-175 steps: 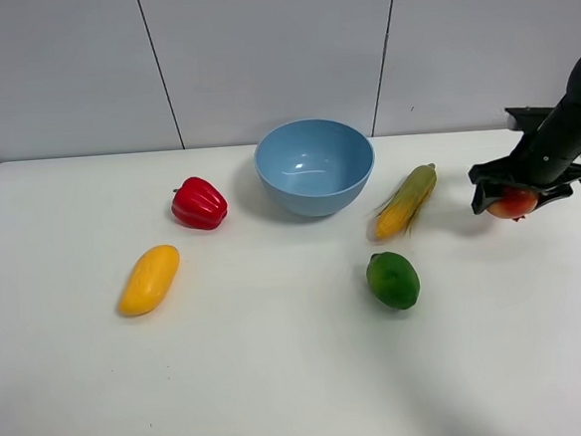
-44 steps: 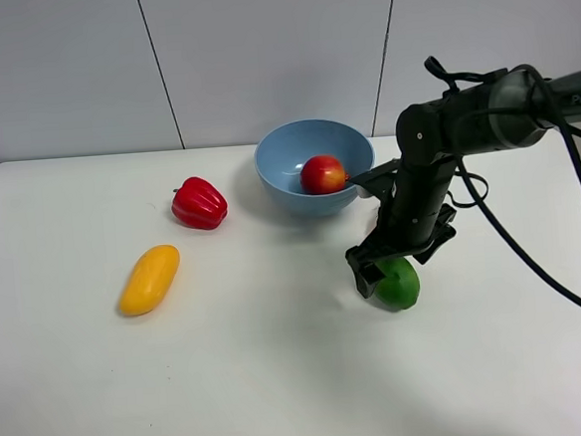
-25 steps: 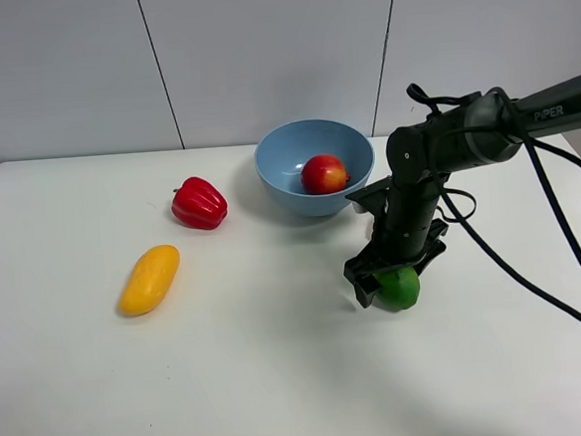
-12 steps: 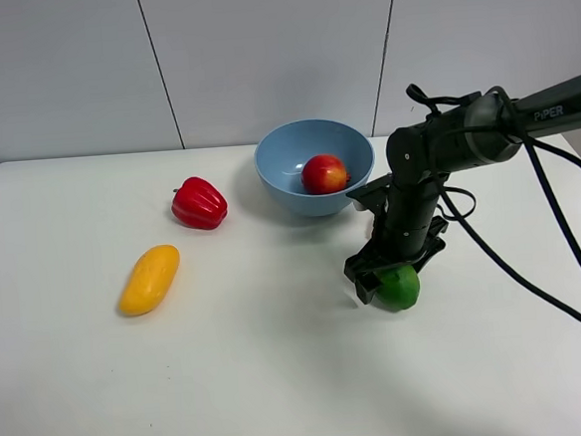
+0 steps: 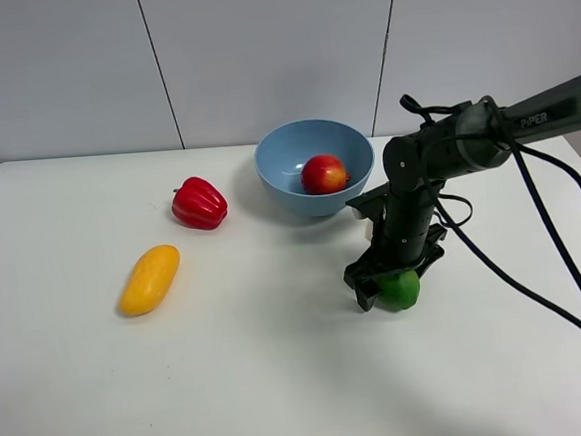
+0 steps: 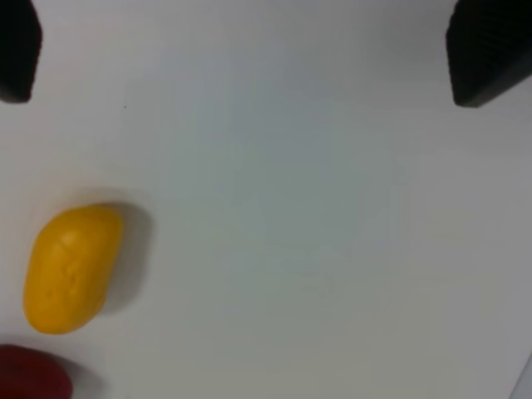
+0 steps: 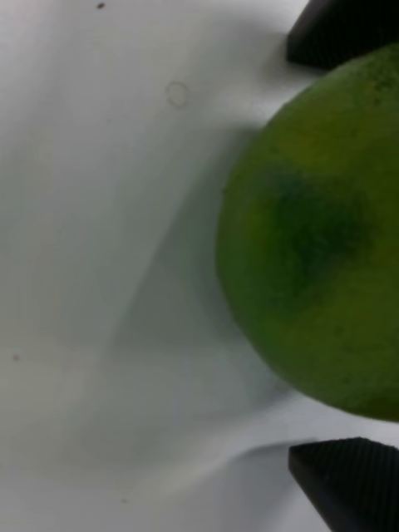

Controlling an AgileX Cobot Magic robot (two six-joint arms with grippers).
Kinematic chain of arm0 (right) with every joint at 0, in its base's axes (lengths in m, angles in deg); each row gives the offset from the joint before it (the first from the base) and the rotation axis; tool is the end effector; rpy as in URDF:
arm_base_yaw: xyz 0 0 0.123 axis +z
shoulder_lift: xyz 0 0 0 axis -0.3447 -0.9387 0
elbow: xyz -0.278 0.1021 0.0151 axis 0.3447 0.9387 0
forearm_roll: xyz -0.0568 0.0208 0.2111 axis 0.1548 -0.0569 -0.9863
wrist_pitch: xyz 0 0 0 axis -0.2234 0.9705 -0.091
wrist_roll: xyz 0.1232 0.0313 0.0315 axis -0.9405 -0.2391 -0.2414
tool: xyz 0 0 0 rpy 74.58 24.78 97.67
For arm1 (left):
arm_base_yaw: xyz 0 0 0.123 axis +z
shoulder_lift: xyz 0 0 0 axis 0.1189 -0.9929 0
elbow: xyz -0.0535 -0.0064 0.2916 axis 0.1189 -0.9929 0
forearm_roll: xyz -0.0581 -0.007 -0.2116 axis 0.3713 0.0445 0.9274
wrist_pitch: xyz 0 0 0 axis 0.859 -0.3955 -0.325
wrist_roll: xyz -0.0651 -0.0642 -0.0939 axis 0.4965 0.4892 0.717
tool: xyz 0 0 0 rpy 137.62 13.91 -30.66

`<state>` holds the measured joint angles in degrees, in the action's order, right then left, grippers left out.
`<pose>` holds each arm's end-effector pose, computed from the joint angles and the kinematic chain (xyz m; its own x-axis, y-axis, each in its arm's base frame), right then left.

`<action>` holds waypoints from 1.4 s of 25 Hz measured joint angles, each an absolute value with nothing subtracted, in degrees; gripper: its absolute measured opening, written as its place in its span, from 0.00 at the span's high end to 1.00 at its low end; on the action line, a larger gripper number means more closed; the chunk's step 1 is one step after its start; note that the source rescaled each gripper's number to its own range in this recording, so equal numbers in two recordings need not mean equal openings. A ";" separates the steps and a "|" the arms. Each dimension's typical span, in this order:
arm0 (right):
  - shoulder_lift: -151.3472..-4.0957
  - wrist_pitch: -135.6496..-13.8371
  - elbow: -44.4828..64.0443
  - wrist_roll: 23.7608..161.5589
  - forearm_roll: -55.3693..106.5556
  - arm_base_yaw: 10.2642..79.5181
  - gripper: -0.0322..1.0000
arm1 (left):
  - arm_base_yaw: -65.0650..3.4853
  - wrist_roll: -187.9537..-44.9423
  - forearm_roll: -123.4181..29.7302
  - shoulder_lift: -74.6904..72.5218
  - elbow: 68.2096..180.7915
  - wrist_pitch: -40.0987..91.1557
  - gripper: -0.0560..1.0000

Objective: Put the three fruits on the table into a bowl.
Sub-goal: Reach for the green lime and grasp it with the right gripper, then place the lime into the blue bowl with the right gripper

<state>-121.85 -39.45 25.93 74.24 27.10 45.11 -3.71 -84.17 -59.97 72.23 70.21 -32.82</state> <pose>0.2921 0.1471 0.0898 -0.9067 -0.4194 0.0450 -0.4154 0.9063 0.0778 -0.0073 -0.0012 0.2237 -0.5267 -0.0006 -0.8501 -0.0348 0.9992 0.0209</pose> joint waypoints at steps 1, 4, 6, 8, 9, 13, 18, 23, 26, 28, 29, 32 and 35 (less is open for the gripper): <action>-121.85 -39.45 25.93 74.24 27.10 45.11 0.34 | -3.71 -84.17 -59.97 72.23 70.21 -32.82 0.00; -121.85 -39.42 25.93 74.24 27.10 45.11 0.37 | -3.71 -84.17 -59.97 72.23 70.21 -32.82 0.00; -121.85 -39.42 25.93 74.24 27.10 45.11 0.47 | -3.71 -84.17 -59.97 72.23 70.21 -32.82 0.00; -121.85 -39.42 25.93 74.24 27.10 45.11 0.60 | -3.71 -84.17 -59.97 72.23 70.21 -32.82 0.00; -121.85 -39.42 25.93 74.24 27.10 45.11 0.68 | -3.71 -84.17 -59.97 72.23 70.21 -32.82 0.00; -121.92 -39.42 25.93 74.24 27.10 45.11 0.96 | -3.71 -84.17 -59.97 72.23 70.21 -32.82 0.00; -121.92 -39.42 25.93 74.24 27.06 45.11 0.97 | -3.71 -84.17 -59.97 72.23 70.21 -32.82 0.00; -121.92 -39.59 25.93 74.24 26.92 45.11 0.97 | -3.71 -84.17 -59.97 72.23 70.21 -32.82 0.00; -121.92 -39.64 25.93 74.24 26.89 45.11 0.97 | -3.71 -84.17 -59.97 72.23 70.21 -32.82 0.00; -121.92 -39.64 25.93 74.24 26.89 45.11 0.97 | -3.71 -84.17 -59.97 72.23 70.21 -32.82 0.00; -121.92 -39.64 25.93 74.24 26.89 45.11 0.97 | -3.71 -84.17 -59.97 72.23 70.21 -32.82 0.00; -121.92 -39.65 25.93 74.24 26.89 45.11 0.97 | -3.71 -84.17 -59.97 72.23 70.21 -32.82 0.00; -121.92 -39.65 25.93 74.24 26.82 45.11 0.97 | -3.71 -84.17 -59.97 72.23 70.21 -32.82 0.00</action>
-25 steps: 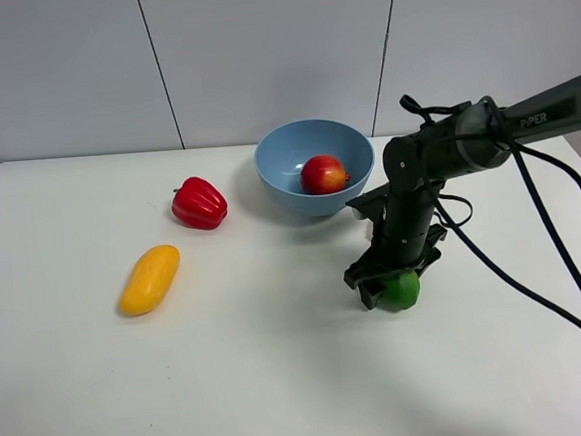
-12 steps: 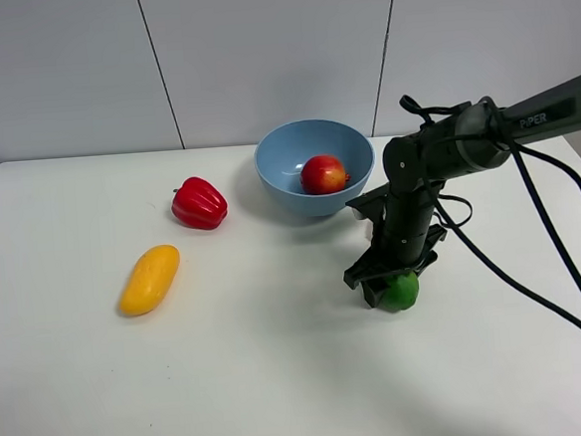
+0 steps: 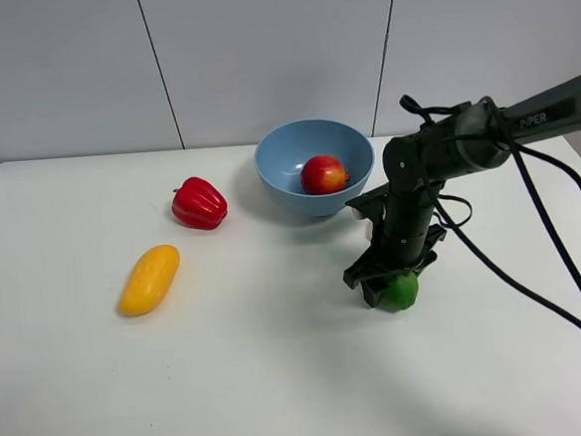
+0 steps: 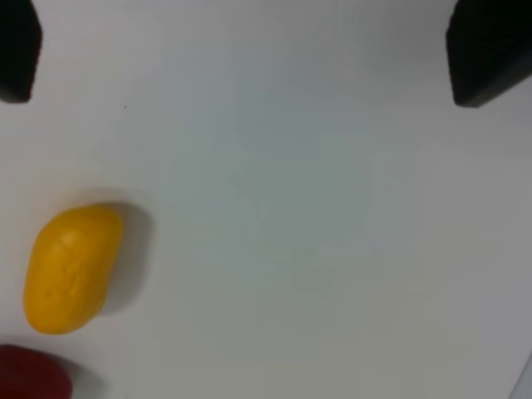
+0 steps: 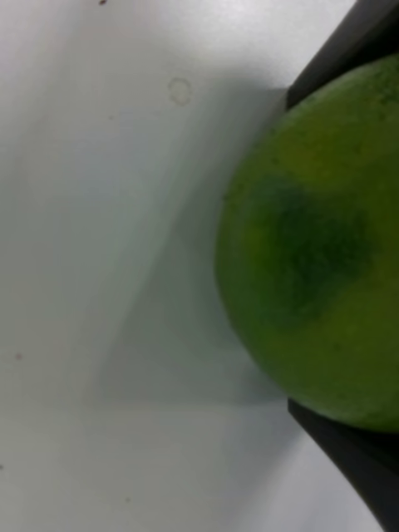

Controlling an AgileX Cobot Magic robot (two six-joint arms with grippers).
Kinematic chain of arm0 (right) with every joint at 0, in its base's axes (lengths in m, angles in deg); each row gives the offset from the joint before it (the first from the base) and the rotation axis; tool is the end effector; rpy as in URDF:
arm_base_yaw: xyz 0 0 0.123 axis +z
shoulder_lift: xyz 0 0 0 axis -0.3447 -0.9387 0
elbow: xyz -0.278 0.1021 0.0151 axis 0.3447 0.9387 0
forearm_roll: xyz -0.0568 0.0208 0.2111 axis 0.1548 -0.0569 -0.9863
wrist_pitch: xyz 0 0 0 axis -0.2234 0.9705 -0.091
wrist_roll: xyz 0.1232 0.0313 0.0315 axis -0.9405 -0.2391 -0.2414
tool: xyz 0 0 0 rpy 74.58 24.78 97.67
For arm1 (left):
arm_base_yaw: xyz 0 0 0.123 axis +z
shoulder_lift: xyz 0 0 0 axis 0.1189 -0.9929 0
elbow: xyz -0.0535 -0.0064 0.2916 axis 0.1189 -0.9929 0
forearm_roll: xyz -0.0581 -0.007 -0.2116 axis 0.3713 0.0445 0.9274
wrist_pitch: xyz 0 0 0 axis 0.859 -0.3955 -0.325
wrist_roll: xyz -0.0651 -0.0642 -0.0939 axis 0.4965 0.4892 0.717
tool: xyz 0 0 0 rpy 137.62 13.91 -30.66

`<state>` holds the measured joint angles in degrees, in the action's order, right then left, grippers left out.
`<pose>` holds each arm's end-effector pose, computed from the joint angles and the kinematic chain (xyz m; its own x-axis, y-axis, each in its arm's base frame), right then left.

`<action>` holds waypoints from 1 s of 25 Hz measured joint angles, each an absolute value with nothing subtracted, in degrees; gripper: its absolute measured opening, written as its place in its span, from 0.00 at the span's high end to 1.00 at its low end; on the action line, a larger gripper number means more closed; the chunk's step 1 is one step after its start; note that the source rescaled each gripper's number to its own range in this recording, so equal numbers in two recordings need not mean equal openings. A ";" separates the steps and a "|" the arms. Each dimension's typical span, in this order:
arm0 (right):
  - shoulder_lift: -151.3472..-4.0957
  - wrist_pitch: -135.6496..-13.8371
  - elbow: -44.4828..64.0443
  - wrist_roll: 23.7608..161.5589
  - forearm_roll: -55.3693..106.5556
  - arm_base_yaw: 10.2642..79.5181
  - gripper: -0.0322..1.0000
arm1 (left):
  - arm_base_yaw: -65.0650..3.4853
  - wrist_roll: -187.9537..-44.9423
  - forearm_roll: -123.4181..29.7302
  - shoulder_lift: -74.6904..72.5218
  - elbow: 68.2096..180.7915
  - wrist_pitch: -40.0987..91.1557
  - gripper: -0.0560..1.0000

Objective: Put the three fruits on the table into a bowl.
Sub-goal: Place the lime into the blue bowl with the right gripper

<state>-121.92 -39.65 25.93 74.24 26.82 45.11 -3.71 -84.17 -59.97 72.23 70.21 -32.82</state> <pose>0.2923 0.1476 0.0894 -0.9083 -0.4160 0.0427 -0.4119 0.9076 0.0807 -0.0073 -0.0012 0.2237 -0.5267 -0.0006 -0.8501 -0.0348 0.9992 0.0209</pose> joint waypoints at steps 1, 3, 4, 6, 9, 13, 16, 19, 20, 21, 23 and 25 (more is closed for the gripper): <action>-121.92 -39.70 25.93 74.24 26.78 45.11 0.97 | -3.71 -84.17 -59.97 72.23 70.21 -32.82 0.00; -121.82 -39.70 25.93 74.24 26.71 45.11 0.97 | -3.71 -84.17 -59.97 72.23 70.21 -32.82 0.00; -121.69 -39.70 25.93 74.24 26.68 45.11 0.97 | -3.71 -84.17 -59.97 72.23 70.21 -32.82 0.00; -121.14 -39.70 25.93 74.24 26.55 45.11 0.97 | -3.71 -84.17 -59.97 72.23 70.21 -32.82 0.00; -119.28 -39.65 25.98 74.24 26.53 45.11 0.97 | -3.71 -84.17 -59.97 72.23 70.21 -32.82 0.00; -116.28 -39.19 25.97 74.24 26.53 45.11 0.97 | -3.71 -84.17 -59.97 72.23 70.21 -32.82 0.00; -113.72 -38.64 25.97 74.24 26.53 45.11 0.97 | -3.71 -84.17 -59.97 72.23 70.21 -32.82 0.00; -111.23 -37.23 25.41 74.24 26.53 45.11 0.97 | -3.71 -84.17 -59.97 72.23 70.21 -32.82 0.00; -110.61 -36.21 24.60 74.24 26.60 45.11 0.97 | -3.71 -84.17 -59.97 72.23 70.21 -32.82 0.00; -110.24 -35.30 23.27 74.24 26.59 45.11 0.97 | -3.71 -84.17 -59.97 72.23 70.21 -32.82 0.00; -109.78 -33.61 19.51 74.24 26.73 45.11 0.97 | -3.71 -84.17 -59.97 72.23 70.21 -32.82 0.00; -109.74 -32.17 15.54 74.19 27.13 45.11 0.97 | -3.71 -84.17 -59.97 72.23 70.21 -32.82 0.00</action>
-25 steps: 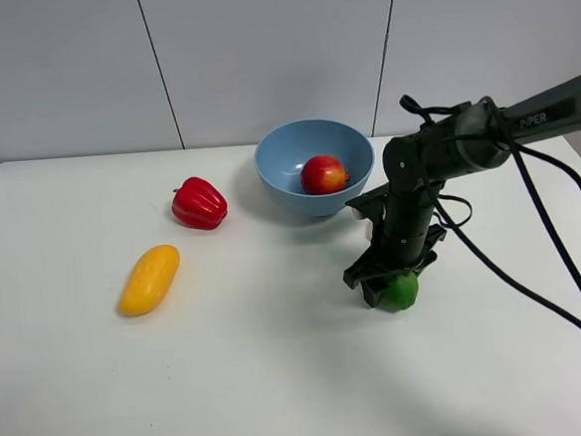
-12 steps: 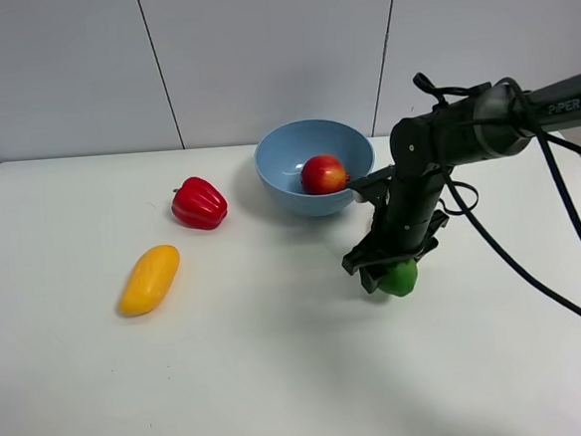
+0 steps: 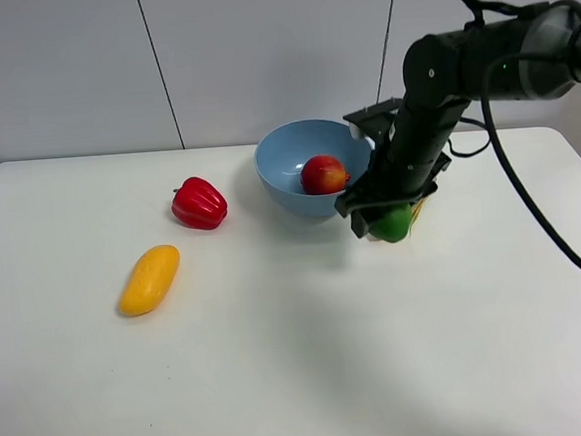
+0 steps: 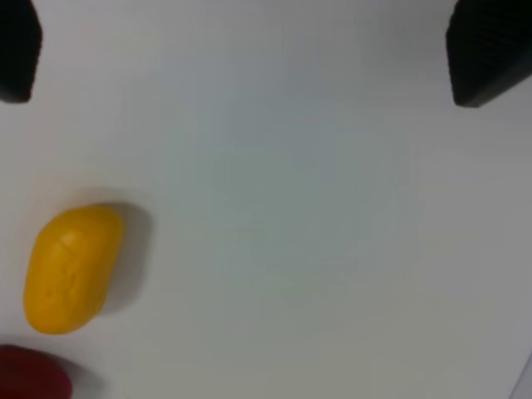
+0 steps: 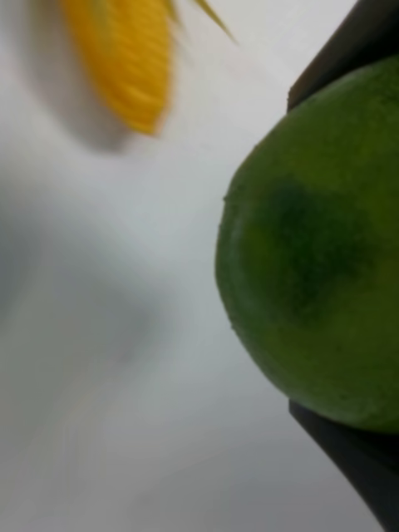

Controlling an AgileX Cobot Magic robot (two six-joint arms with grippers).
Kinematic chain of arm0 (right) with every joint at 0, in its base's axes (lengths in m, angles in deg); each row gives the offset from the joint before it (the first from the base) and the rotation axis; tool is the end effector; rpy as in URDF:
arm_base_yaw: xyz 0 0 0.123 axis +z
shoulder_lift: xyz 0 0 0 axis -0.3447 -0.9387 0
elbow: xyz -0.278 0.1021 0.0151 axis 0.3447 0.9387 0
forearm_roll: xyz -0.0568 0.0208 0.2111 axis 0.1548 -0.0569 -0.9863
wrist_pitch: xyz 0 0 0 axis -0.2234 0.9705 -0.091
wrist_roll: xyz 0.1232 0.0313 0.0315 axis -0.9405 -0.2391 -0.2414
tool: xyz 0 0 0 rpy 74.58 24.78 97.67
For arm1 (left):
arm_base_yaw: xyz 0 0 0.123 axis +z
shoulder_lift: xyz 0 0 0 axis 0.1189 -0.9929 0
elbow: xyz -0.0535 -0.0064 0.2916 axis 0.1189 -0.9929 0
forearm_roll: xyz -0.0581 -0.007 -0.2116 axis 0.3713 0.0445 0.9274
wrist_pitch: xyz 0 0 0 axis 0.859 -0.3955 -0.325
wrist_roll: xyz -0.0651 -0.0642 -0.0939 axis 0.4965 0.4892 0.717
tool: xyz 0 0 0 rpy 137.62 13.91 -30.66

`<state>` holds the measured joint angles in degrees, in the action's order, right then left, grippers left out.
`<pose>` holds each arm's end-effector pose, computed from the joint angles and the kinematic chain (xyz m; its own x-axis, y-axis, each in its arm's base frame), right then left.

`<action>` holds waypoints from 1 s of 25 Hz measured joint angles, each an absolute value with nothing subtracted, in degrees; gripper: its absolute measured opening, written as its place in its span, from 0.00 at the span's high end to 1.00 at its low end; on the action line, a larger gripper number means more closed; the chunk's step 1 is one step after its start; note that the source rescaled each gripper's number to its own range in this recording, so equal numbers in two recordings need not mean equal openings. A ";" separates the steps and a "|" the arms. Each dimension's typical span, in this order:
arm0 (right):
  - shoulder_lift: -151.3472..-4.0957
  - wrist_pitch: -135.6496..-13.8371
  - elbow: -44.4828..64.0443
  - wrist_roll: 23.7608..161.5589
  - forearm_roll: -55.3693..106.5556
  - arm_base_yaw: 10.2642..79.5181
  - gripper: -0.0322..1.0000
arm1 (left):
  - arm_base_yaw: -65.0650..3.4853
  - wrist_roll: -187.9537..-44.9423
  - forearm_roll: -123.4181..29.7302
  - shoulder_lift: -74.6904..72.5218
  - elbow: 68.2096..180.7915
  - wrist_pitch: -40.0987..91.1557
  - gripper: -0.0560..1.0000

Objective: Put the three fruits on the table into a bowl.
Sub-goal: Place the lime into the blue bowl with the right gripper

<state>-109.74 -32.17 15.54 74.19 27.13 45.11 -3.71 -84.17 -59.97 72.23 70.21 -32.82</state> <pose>0.3125 0.1579 0.1968 -0.8812 -0.4186 -0.2196 -0.4444 0.8920 0.0831 -0.0073 -0.0012 0.2237 -0.5267 -0.0006 -0.8501 -0.0348 0.9992 0.0209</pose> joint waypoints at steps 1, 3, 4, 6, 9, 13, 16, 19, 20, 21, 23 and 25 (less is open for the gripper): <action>-109.74 -31.80 13.48 74.13 27.40 45.11 0.97 | -3.71 -84.17 -59.97 72.23 70.21 -32.82 0.00; -109.74 -31.56 10.02 74.15 28.07 45.11 0.97 | -3.71 -84.17 -59.97 72.23 70.21 -32.82 0.00; -109.79 -31.56 8.20 74.04 28.44 45.11 0.97 | -3.71 -84.17 -59.97 72.23 70.21 -32.82 0.00; -110.13 -31.68 5.25 73.46 29.20 45.11 0.97 | -3.71 -84.17 -59.97 72.23 70.21 -32.82 0.00; -111.67 -32.80 1.07 72.74 29.73 45.11 0.97 | -3.71 -84.17 -59.97 72.23 70.21 -32.82 0.00; -115.98 -34.46 -2.90 72.69 29.95 45.11 0.97 | -3.71 -84.17 -59.97 72.23 70.21 -32.82 0.00; -119.51 -35.92 -5.10 72.69 29.95 45.11 0.97 | -3.71 -84.17 -59.97 72.23 70.21 -32.82 0.00; -122.44 -38.33 -6.57 72.69 28.73 45.11 0.97 | -3.71 -84.17 -59.97 72.23 70.21 -32.82 0.00; -123.24 -39.37 -6.78 72.69 28.38 45.11 0.97 | -3.71 -84.17 -59.97 72.23 70.21 -32.82 0.00; -123.78 -40.25 -6.92 72.69 28.11 45.11 0.97 | -3.71 -84.17 -59.97 72.23 70.21 -32.82 0.00; -124.91 -41.32 -7.03 72.69 27.49 45.11 0.97 | -3.71 -84.17 -59.97 72.23 70.21 -32.82 0.00; -125.49 -42.06 -7.10 72.64 27.50 45.11 0.96 | -3.71 -84.17 -59.97 72.23 70.21 -32.82 0.00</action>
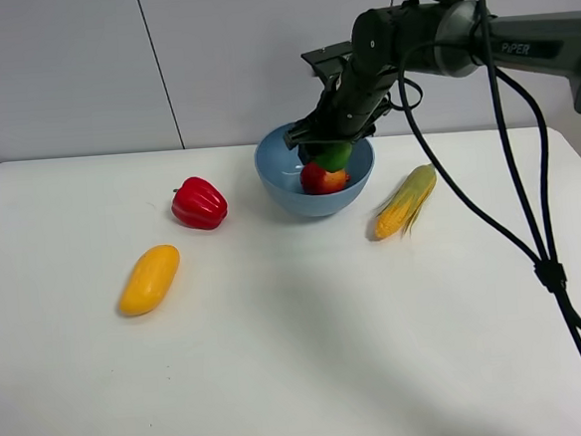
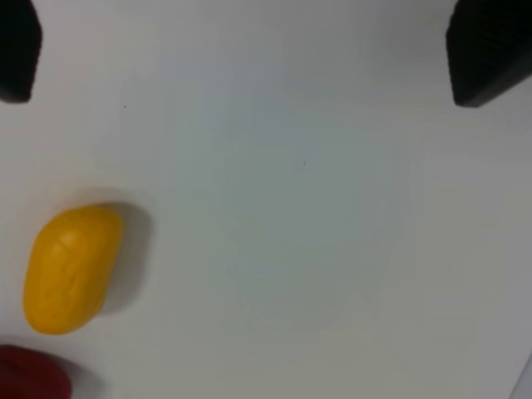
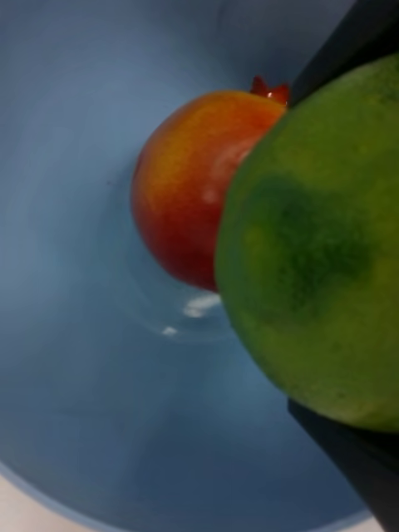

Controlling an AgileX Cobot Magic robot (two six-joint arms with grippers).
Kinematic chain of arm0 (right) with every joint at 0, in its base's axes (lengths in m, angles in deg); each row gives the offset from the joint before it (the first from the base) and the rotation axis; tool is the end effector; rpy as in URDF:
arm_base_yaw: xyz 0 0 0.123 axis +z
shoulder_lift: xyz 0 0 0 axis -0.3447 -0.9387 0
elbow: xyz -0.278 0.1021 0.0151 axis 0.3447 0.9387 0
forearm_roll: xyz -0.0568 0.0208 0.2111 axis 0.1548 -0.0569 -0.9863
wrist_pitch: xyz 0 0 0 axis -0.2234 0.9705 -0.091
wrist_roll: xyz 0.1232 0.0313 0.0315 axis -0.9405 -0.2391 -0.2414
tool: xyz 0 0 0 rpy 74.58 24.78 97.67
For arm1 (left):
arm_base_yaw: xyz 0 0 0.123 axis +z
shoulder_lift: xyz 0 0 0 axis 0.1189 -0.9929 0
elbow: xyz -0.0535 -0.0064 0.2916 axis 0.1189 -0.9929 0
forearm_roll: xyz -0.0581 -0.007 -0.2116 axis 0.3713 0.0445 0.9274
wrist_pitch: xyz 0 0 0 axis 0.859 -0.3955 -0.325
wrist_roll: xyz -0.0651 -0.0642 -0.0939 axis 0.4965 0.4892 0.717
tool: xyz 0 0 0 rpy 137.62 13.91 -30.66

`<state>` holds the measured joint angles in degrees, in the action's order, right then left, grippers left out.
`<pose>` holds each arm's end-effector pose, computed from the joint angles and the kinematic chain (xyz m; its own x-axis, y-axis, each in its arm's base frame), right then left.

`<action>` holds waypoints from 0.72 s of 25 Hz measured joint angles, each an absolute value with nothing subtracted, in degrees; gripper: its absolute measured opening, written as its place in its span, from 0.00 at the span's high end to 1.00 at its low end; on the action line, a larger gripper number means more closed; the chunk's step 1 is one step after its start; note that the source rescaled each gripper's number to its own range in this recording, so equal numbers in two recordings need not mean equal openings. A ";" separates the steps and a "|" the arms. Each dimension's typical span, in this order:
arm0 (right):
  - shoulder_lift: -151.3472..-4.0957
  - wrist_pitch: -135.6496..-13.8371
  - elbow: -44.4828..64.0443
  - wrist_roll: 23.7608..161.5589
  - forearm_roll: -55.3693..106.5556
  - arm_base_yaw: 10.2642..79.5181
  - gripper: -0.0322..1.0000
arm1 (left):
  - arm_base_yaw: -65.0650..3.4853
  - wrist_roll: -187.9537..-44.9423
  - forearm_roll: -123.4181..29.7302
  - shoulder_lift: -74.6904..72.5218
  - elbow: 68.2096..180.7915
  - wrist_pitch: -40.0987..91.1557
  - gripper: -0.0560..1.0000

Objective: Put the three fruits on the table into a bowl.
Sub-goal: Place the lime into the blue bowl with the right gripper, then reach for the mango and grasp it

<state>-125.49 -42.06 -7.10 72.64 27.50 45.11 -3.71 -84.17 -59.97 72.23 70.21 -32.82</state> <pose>0.4158 0.2034 0.1943 -0.8023 -0.3421 -0.4891 -0.4292 0.9001 0.0745 -0.0073 -0.0012 0.2237 -0.5267 -0.0006 -0.8501 -0.0348 0.9992 0.0209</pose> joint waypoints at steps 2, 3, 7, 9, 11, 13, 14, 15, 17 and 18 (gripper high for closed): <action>-125.69 -42.46 -7.15 72.64 27.50 45.11 0.81 | -3.71 -84.17 -59.97 72.23 70.21 -32.82 0.00; -125.69 -42.60 -7.33 72.64 27.50 45.11 0.69 | -3.71 -84.17 -59.97 72.23 70.21 -32.82 0.00; -125.69 -43.47 -7.32 72.64 26.62 45.11 0.41 | -3.71 -84.17 -59.97 72.23 70.21 -32.82 0.00; -125.69 -43.31 -7.51 73.09 24.86 45.11 0.36 | -3.71 -84.17 -59.97 72.23 70.21 -32.82 0.00; -125.69 -41.97 -8.40 74.45 22.95 45.11 0.34 | -3.71 -84.17 -59.97 72.23 70.21 -32.82 0.00; -125.80 -39.96 -10.16 75.78 21.27 45.11 0.34 | -3.71 -84.17 -59.97 72.23 70.21 -32.82 0.00; -125.92 -38.39 -11.48 75.98 20.90 45.11 0.34 | -3.71 -84.17 -59.97 72.23 70.21 -32.82 0.00; -125.97 -36.44 -12.95 76.29 20.49 45.11 0.34 | -3.71 -84.17 -59.97 72.23 70.21 -32.82 0.00; -125.97 -32.00 -16.04 76.29 20.19 45.11 0.34 | -3.71 -84.17 -59.97 72.23 70.21 -32.82 0.00; -125.97 -29.26 -17.81 76.29 20.19 45.11 0.34 | -3.71 -84.17 -59.97 72.23 70.21 -32.82 0.00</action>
<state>-125.97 -29.26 -17.81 76.29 20.19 45.11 -3.71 -84.17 -59.97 72.23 70.21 -32.82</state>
